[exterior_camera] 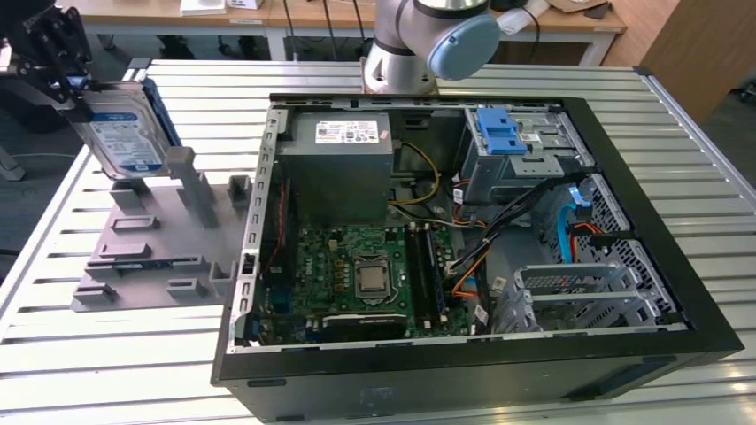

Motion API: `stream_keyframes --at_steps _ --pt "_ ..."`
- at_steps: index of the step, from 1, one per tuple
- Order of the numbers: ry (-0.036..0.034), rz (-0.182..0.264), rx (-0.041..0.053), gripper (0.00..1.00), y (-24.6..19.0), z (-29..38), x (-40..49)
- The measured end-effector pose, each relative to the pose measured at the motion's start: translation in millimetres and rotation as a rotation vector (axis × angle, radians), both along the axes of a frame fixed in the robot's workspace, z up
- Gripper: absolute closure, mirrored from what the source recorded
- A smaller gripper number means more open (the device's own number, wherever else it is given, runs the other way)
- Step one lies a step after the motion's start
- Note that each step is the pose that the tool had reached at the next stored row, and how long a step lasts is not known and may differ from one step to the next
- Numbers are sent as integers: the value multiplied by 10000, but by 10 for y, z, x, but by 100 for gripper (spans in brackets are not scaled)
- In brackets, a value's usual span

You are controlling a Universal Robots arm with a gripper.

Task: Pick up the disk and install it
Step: 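Pick up the disk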

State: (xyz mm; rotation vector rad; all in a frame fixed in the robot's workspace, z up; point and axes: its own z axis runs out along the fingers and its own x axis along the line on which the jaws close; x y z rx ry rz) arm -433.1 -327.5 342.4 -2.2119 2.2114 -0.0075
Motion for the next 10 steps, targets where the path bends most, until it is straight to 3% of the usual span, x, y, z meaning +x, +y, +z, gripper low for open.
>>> stream_keyframes --at_steps 10 --pt "0 0 0 64 0 102 0"
